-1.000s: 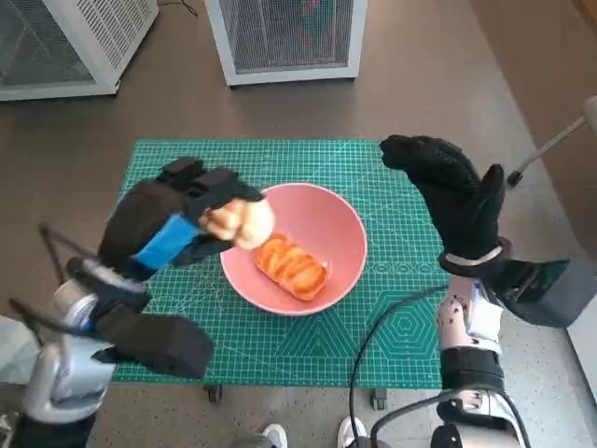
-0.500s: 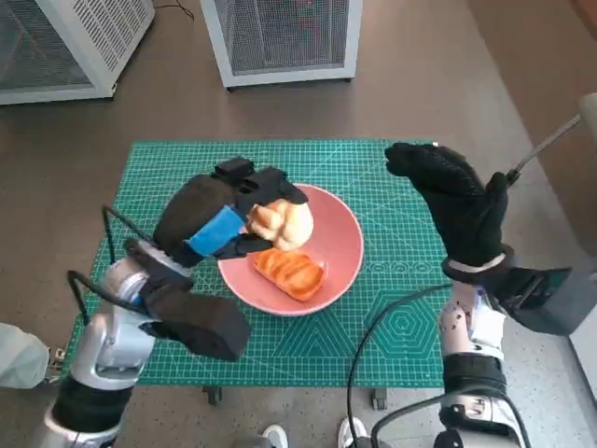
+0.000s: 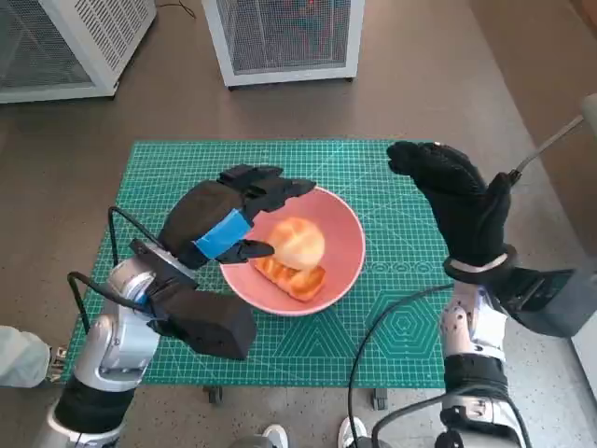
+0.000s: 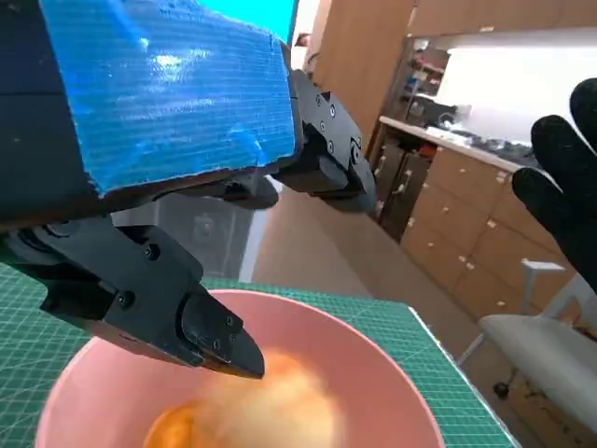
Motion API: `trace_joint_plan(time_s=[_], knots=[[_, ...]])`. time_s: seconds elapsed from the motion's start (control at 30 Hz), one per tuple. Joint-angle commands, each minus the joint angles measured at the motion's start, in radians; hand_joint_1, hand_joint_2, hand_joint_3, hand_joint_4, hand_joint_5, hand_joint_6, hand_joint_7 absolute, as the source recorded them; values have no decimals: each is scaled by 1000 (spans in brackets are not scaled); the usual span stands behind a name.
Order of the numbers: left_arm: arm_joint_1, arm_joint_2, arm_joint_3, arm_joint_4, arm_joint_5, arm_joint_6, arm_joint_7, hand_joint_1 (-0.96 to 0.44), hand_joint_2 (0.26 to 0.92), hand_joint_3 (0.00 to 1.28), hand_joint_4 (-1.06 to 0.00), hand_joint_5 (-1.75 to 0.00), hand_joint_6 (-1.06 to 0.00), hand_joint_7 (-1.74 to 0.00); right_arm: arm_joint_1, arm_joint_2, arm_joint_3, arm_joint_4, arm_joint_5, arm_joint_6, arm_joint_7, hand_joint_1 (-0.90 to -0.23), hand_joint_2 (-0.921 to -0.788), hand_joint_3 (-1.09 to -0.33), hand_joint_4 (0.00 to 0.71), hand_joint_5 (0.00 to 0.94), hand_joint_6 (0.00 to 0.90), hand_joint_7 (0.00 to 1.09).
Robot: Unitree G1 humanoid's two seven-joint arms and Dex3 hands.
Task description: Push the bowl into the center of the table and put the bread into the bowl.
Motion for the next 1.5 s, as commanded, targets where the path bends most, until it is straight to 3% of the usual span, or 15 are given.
trace_joint_plan(time_s=[0.03,0.4,0.67,0.9,1.07,1.33,1.4,1.5], knots=[[17,6,20,-41,-7,18,-12,-76,829,10,-349,0,-476,-51,25,-3,3,4,-11,6,-9,-545,-921,-613,229,0,310,0],[53,0,69,-98,-43,32,-9,-70,830,6,-345,0,-481,-37,25,0,9,1,-15,8,-18,-546,-921,-611,231,1,313,2],[86,-4,161,-135,-147,13,7,-88,834,6,-344,0,-484,-32,22,0,14,-9,-12,16,-22,-550,-921,-612,231,1,313,2],[120,-74,282,-34,-368,-178,83,-242,868,21,-342,0,-472,-23,16,0,18,-21,-14,28,-33,-551,-921,-612,232,1,314,2],[110,-159,341,75,-584,-299,80,-387,912,101,-314,0,-412,-5,-4,0,23,-27,-20,40,-51,-549,-921,-610,232,1,314,2],[102,-158,343,112,-614,-345,70,-437,921,151,-306,0,-387,-1,-4,-2,28,-30,-19,43,-59,-546,-921,-609,232,1,314,2],[69,-188,362,123,-718,-305,59,-483,921,220,-295,-10,-373,-21,-64,-4,38,-48,-38,72,-102,-550,-921,-601,235,2,317,4],[46,-189,370,126,-770,-285,47,-528,921,254,-298,-20,-383,-47,-107,-8,44,-69,-50,96,-136,-553,-921,-593,240,4,321,6]])
